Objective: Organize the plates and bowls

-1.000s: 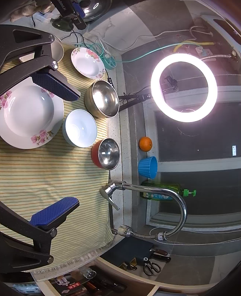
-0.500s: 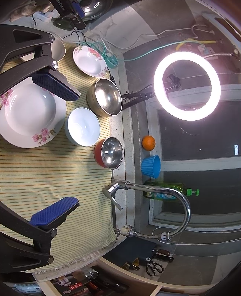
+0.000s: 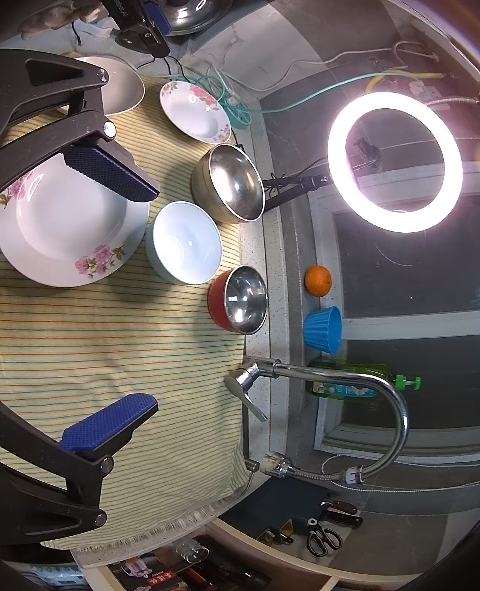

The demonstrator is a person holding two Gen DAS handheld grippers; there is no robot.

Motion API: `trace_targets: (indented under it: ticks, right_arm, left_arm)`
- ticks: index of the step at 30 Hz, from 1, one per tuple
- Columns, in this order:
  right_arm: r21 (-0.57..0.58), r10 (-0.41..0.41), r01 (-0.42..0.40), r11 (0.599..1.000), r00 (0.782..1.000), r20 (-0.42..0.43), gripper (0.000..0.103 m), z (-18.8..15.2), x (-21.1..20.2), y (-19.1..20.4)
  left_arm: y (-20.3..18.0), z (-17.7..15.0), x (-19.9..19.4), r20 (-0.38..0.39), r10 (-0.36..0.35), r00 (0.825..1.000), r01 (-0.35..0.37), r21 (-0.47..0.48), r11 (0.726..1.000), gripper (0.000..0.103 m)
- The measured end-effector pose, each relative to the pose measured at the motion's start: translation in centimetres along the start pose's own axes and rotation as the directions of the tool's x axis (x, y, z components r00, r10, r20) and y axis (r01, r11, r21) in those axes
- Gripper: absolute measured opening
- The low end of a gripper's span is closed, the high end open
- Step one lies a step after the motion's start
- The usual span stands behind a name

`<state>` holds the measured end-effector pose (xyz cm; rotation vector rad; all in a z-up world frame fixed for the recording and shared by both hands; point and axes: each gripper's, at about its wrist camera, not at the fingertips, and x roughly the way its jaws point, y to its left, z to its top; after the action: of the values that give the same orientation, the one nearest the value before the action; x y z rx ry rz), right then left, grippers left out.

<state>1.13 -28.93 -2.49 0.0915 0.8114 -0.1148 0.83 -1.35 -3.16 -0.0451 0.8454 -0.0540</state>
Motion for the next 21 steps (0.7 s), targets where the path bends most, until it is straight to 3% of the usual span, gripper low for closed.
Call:
trace_targets:
  ticks: [11, 18, 21]
  right_arm:
    - [0.026, 0.052, -0.051, 0.998, 0.998, -0.044, 0.101, -1.1, 2.1, -1.5]
    - [0.088, 0.142, -0.131, 0.988, 0.98, -0.138, 0.069, -2.3, 4.2, -2.4]
    - [0.113, 0.178, -0.159, 0.981, 0.967, -0.18, 0.062, -3.0, 5.2, -2.9]
  left_arm:
    - [0.9, -1.2, 2.9, -0.116, -0.056, 0.992, 0.052, -0.038, 0.998, 0.07]
    - [1.0, -2.2, 5.0, -0.209, -0.135, 0.969, 0.123, -0.071, 0.99, 0.058]
    - [0.8, -2.7, 5.8, -0.247, -0.169, 0.954, 0.154, -0.079, 0.985, 0.052]
